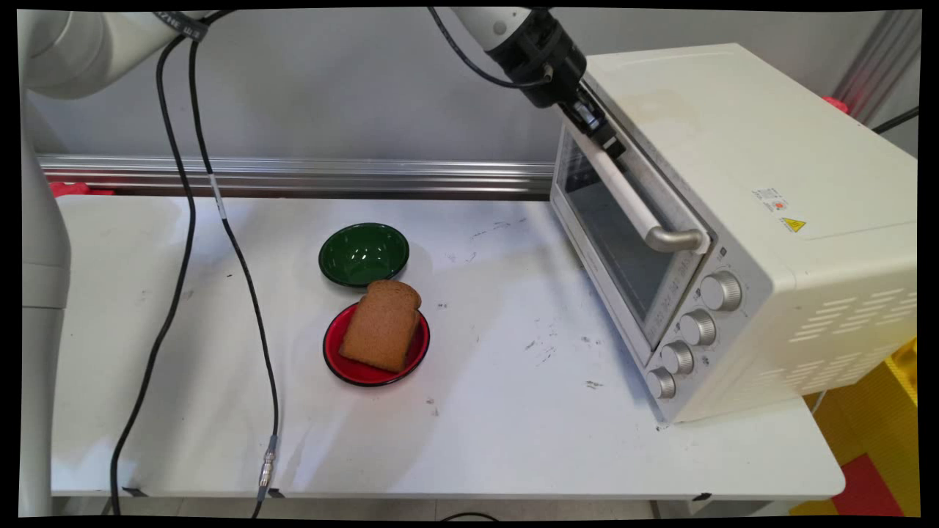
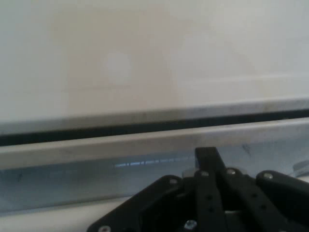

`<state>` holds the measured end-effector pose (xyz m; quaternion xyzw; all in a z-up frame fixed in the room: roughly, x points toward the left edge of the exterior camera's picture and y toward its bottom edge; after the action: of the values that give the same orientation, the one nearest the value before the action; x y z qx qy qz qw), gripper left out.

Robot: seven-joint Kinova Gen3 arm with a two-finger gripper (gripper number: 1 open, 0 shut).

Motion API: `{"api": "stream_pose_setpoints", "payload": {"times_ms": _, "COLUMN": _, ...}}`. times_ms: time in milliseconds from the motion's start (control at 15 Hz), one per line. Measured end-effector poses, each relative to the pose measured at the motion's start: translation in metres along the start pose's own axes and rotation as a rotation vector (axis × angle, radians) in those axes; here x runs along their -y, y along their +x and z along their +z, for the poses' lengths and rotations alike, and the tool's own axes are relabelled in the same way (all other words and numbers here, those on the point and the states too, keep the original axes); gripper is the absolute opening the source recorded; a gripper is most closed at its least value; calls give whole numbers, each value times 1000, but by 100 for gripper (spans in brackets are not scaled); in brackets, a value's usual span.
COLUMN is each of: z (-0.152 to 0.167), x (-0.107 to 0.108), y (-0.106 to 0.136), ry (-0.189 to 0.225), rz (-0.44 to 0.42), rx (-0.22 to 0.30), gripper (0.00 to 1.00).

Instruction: Open the oven

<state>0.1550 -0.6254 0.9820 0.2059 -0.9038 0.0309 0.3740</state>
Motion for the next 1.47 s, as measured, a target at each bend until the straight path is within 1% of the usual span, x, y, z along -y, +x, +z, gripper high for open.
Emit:
{"api": "stream_pose_setpoints", "payload": {"times_ms": 200, "z": -2, "x": 1, "y": -8, "ry": -2, "rz": 1, "rx": 20, "gripper": 0}}
{"api": "stream_pose_setpoints", "payload": {"times_ms": 533, "z": -13, "x": -1, "y": -30, "ry": -6, "rz": -10, "rx": 74, "gripper": 0}}
{"api": "stream_pose_setpoints", "payload": {"times_ms": 733, "z": -22, "x": -2, "y": -54, "ry": -7, "rz": -34, "rx": 125, "gripper": 0}}
{"api": "stream_pose_setpoints", "payload": {"times_ms": 1000, "z": -29, "x": -2, "y": -76, "ry": -5, "rz": -53, "rx": 162, "gripper": 0}}
{"api": "stream_pose_setpoints", "payload": {"times_ms": 1200, "z": -31, "x": -1, "y": -92, "ry": -1, "rz": -60, "rx": 172, "gripper": 0}}
{"api": "stream_pose_setpoints", "payload": {"times_ms": 1467, "z": -30, "x": 2, "y": -112, "ry": 3, "rz": -60, "rx": 166, "gripper": 0}}
